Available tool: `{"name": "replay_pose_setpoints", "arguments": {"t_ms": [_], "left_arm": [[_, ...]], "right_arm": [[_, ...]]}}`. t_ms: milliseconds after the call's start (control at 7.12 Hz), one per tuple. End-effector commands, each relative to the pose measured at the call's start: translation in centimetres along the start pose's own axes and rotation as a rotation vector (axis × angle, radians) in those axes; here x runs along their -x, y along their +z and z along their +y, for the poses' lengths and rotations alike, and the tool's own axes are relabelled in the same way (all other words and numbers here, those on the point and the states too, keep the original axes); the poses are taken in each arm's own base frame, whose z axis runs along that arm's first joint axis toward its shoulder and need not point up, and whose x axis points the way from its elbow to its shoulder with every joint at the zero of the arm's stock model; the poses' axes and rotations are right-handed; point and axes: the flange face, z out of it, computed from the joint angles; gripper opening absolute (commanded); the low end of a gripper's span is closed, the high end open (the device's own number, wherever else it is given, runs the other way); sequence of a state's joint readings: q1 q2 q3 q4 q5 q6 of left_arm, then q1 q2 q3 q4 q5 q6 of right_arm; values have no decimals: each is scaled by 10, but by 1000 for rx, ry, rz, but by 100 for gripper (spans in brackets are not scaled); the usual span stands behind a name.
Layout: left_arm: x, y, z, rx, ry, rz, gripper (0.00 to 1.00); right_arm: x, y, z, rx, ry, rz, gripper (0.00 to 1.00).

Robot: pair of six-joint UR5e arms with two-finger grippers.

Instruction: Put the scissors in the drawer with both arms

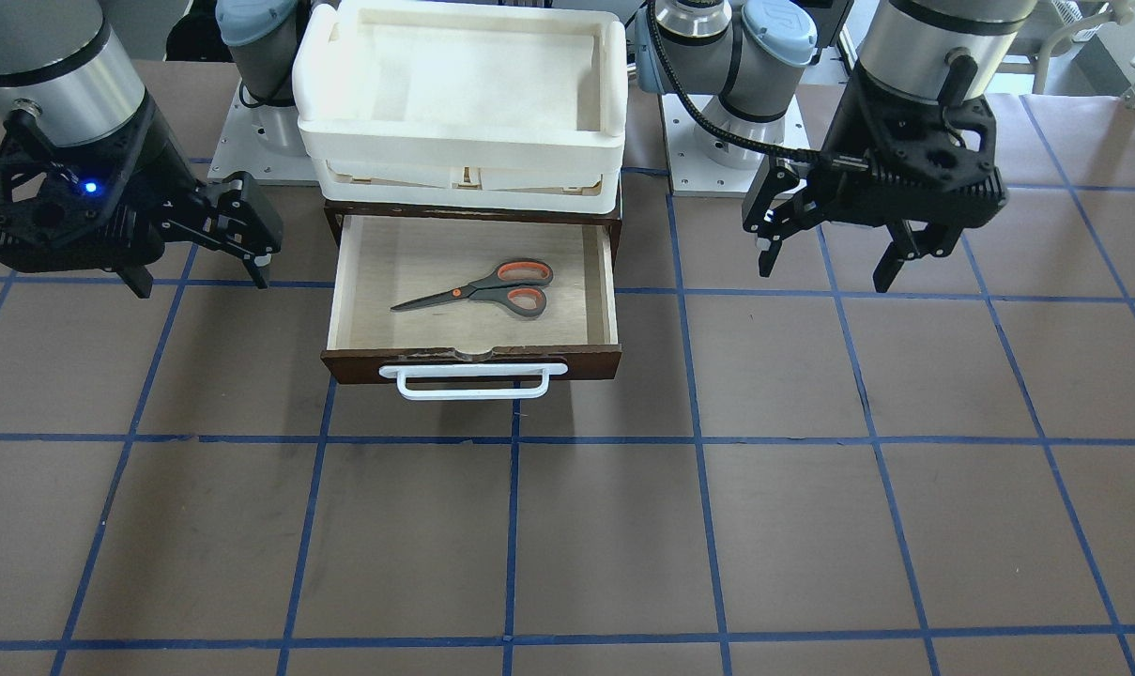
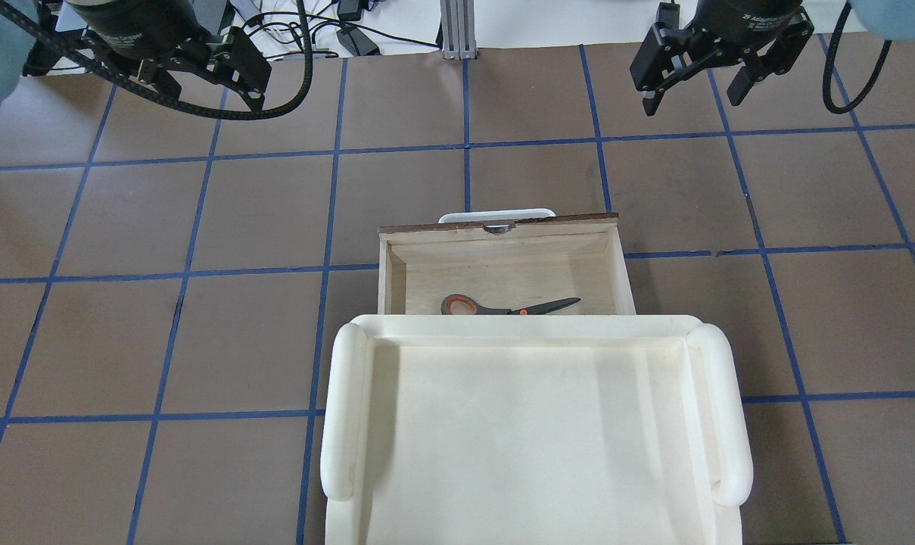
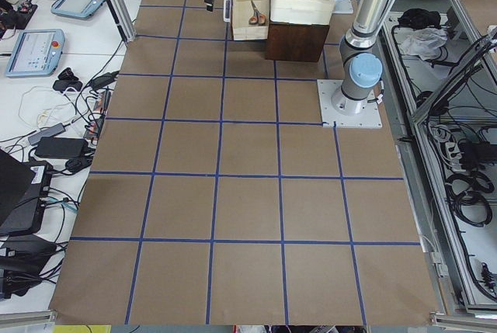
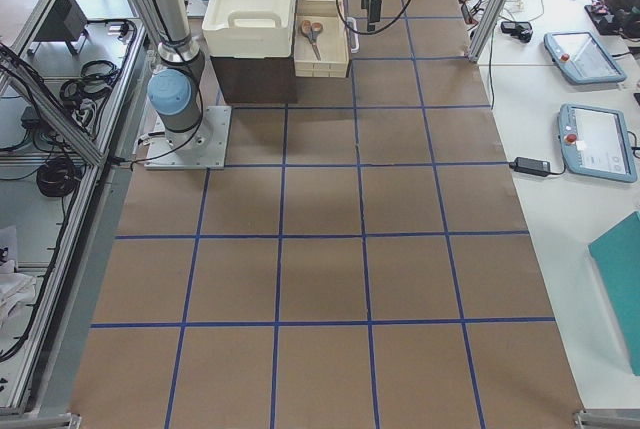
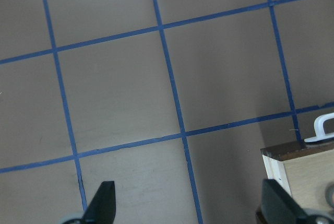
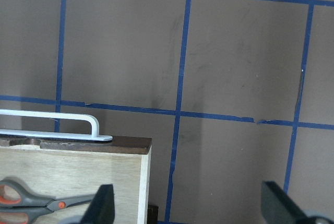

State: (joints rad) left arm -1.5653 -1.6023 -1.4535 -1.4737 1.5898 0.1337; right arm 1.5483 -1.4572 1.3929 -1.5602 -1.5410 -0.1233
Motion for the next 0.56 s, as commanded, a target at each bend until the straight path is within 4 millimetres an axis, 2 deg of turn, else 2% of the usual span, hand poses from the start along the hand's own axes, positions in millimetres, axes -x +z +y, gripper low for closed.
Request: {"name": "replay_pose_setpoints", "arguments": {"t_ms": [0,140,281,421], "left_arm": [[-6,5,65,-18,-83,-29,94],[-5,-3,69,-87,-134,-38,100],[-3,-16,66,-100,-150,-42,100],[0,-22,61,-21,-161,-34,100]], "right_arm": [[0,0,0,2,-2,2,100],[0,0,0,-3,-17,1,100],[0,0,0,0,-17,10,100],[0,1,1,4,-17,9,100]]}}
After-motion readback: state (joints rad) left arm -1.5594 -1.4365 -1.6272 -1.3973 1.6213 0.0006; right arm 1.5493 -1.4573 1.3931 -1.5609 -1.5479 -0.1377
